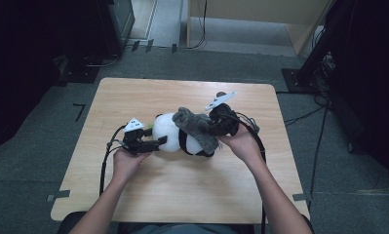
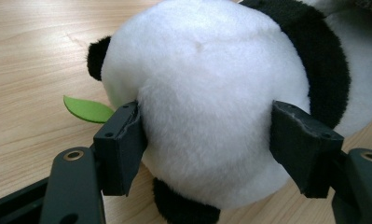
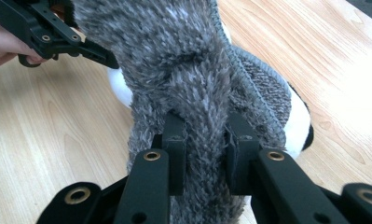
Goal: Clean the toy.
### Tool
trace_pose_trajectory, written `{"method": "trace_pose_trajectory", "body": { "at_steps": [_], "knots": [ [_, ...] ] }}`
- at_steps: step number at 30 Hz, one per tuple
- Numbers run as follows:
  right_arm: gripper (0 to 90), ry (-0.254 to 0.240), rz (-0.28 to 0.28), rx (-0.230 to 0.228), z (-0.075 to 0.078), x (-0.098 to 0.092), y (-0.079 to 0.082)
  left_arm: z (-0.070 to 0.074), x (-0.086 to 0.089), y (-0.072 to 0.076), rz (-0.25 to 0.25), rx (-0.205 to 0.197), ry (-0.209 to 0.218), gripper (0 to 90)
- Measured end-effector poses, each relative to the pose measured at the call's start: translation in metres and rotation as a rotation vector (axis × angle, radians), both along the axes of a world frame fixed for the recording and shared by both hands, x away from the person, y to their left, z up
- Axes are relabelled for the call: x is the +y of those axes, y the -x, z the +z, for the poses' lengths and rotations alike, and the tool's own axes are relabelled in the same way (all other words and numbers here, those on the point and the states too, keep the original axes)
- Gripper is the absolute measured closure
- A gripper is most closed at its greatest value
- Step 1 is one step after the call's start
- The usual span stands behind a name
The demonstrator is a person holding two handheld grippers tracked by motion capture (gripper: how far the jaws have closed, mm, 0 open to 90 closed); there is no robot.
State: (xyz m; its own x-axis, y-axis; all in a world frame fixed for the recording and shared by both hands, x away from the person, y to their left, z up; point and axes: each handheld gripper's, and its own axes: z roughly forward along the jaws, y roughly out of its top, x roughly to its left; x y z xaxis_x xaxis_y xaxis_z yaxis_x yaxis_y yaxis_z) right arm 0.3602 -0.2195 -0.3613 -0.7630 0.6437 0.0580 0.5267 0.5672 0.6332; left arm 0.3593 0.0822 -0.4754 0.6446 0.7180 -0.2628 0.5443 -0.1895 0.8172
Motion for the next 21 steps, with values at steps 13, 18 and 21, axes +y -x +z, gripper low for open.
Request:
{"method": "trace_pose_trajectory", "body": {
  "at_steps": [13,18,21],
  "knots": [
    [75.2,0.008,0.063,-0.004,0.013,0.044,-0.005,0.000,0.000,0.000,0.000,0.002,-0.001,29.7],
    [75.4,0.012,0.098,-0.009,0.012,0.070,-0.013,0.000,0.000,0.000,0.001,0.001,-0.002,29.7],
    [75.5,0.022,0.103,0.005,0.006,0.085,-0.021,0.000,0.000,0.000,0.000,0.000,-0.005,29.7]
  ]
}}
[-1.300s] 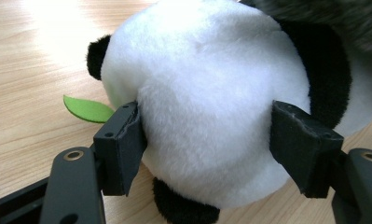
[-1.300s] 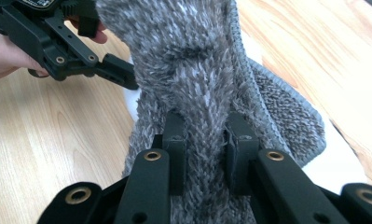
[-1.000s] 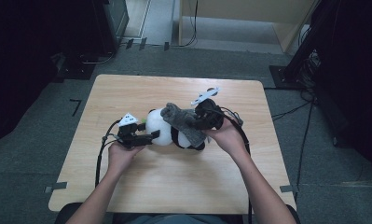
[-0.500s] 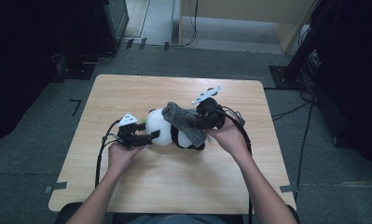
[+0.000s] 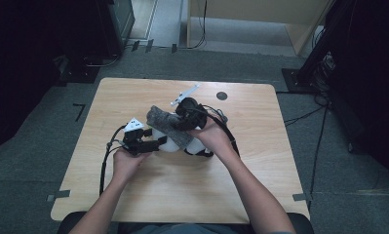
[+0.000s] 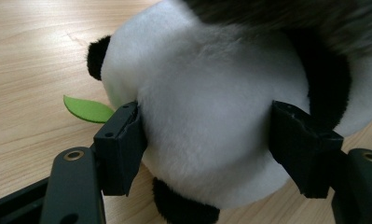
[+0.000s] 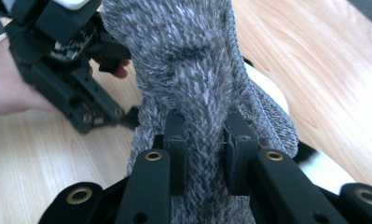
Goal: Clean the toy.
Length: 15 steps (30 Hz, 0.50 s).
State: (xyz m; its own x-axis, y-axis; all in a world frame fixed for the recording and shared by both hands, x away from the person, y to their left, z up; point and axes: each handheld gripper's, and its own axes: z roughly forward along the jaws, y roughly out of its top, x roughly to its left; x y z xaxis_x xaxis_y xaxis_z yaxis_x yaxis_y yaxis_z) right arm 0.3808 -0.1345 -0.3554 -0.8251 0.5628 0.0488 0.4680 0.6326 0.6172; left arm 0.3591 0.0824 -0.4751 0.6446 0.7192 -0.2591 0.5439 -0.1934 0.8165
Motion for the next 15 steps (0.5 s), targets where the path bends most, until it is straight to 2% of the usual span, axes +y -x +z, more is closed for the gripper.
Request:
{"method": "trace_pose_trajectory", "body": {
  "at_steps": [8,10,15],
  "knots": [
    [75.7,0.017,0.011,0.036,-0.017,0.027,-0.013,0.000,0.000,0.000,0.001,-0.001,0.001,29.9],
    [75.7,0.020,0.020,0.053,-0.022,0.032,-0.013,0.000,0.000,0.000,0.001,0.002,0.001,29.9],
    [75.7,0.037,0.029,0.057,-0.032,0.034,-0.009,0.000,-0.001,0.001,-0.001,-0.002,-0.007,29.9]
  ]
}}
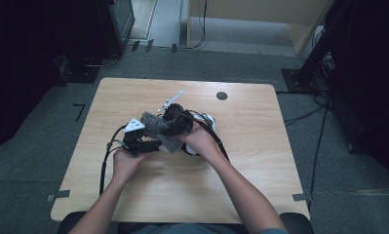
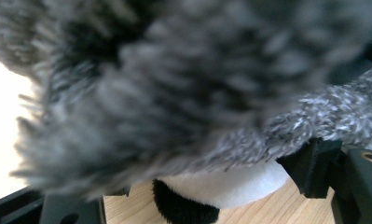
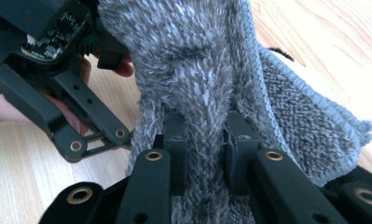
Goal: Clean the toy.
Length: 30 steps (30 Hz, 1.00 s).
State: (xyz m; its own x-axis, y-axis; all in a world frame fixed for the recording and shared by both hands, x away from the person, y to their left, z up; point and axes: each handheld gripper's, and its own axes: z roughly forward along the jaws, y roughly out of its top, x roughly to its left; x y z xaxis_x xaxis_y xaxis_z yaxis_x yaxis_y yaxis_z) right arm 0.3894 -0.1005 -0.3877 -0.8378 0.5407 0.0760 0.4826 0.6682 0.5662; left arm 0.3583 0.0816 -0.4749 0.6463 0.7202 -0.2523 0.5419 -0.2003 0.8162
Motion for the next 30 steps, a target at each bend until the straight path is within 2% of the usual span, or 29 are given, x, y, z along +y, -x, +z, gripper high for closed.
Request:
{"method": "trace_pose_trajectory", "body": {
  "at_steps": [5,11,16,26,30],
  "knots": [
    [75.4,-0.005,-0.003,0.011,0.001,-0.012,0.003,-0.001,-0.001,0.000,-0.004,-0.003,-0.003,29.9],
    [75.4,-0.007,-0.028,0.002,0.006,-0.036,0.009,0.000,0.000,0.000,-0.005,-0.002,-0.002,30.0],
    [75.5,-0.058,-0.047,0.015,0.013,-0.059,0.014,-0.001,0.000,-0.001,-0.005,-0.003,0.001,30.3],
    [75.5,-0.053,-0.118,-0.049,0.025,-0.099,0.026,-0.001,0.000,-0.003,-0.011,0.003,0.003,30.4],
    [75.5,-0.077,-0.147,-0.048,0.023,-0.113,0.026,0.000,-0.001,-0.003,-0.010,0.006,0.000,30.3]
  ]
}}
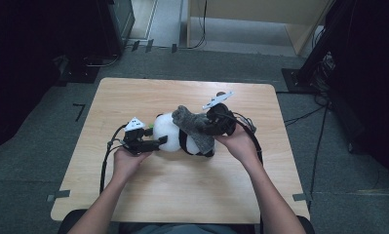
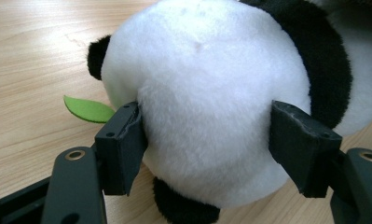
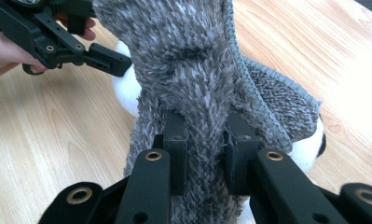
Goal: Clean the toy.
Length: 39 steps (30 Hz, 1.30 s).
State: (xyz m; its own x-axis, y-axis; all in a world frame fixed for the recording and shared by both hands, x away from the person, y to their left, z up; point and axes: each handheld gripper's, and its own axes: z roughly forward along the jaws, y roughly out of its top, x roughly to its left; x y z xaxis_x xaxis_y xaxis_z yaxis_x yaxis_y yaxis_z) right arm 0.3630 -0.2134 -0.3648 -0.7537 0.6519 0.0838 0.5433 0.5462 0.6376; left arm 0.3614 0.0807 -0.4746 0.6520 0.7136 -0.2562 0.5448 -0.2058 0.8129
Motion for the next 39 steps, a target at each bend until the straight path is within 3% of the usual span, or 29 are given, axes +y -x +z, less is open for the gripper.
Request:
{"method": "trace_pose_trajectory", "body": {
  "at_steps": [5,9,20,26,33,39],
  "knots": [
    [75.7,-0.045,-0.009,0.004,-0.002,-0.007,0.001,0.000,0.000,0.000,0.000,0.002,0.000,30.3],
    [75.8,-0.057,-0.029,-0.028,0.004,-0.014,0.004,0.001,0.000,0.000,-0.001,0.002,-0.006,30.3],
    [75.7,-0.044,-0.184,-0.088,0.010,-0.064,0.005,0.001,-0.001,0.000,0.002,-0.001,-0.013,30.3],
    [75.8,-0.086,-0.236,-0.055,-0.005,-0.080,0.002,0.002,-0.002,0.001,0.002,0.000,-0.016,30.4],
    [75.7,-0.081,-0.224,-0.026,-0.021,-0.074,-0.001,0.001,-0.003,-0.001,-0.010,-0.005,-0.010,30.6],
    [75.3,-0.129,-0.227,0.024,-0.036,-0.071,-0.005,0.001,-0.004,-0.001,-0.007,0.005,-0.008,30.8]
  ]
}}
